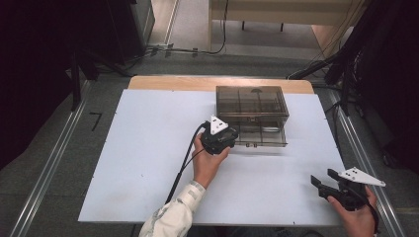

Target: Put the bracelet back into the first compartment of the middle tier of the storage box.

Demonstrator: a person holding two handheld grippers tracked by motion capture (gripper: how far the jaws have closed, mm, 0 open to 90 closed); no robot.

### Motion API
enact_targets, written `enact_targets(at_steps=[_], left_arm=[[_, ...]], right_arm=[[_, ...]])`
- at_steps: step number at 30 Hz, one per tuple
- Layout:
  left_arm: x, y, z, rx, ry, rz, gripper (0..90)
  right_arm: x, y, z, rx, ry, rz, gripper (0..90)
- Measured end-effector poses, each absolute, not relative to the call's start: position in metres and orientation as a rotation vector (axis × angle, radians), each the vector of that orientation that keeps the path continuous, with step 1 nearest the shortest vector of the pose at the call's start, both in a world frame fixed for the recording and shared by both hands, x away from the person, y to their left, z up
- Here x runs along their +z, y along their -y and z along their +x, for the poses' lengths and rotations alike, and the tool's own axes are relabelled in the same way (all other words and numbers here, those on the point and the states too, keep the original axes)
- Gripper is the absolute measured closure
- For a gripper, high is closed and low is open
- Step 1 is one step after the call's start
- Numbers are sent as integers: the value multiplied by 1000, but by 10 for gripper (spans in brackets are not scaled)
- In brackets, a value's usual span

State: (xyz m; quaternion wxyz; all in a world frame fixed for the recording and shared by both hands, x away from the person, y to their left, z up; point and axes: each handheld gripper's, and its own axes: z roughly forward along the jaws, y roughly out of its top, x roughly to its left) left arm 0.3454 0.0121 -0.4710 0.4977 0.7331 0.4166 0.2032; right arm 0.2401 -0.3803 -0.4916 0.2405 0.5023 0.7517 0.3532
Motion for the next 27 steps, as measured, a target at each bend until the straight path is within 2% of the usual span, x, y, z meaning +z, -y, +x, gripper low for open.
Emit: enact_targets(at_steps=[7, 17, 20, 22, 27], left_arm=[[-468, -16, 340, 507, -1012, 1793, 433], [-464, -31, 322, 538, -1030, 1745, 291], [-466, -38, 316, 530, -1045, 1736, 281], [-468, -43, 312, 541, -1047, 1737, 243], [-469, -56, 300, 565, -1054, 1720, 233]], right_arm=[[-490, 376, 242, 993, -2061, 1366, 286], [-488, 364, 248, 1022, -2070, 1350, 286], [-487, 359, 251, 1027, -2079, 1342, 288], [-487, 356, 253, 1034, -2086, 1336, 288], [-487, 347, 258, 1038, -2102, 1318, 288]])
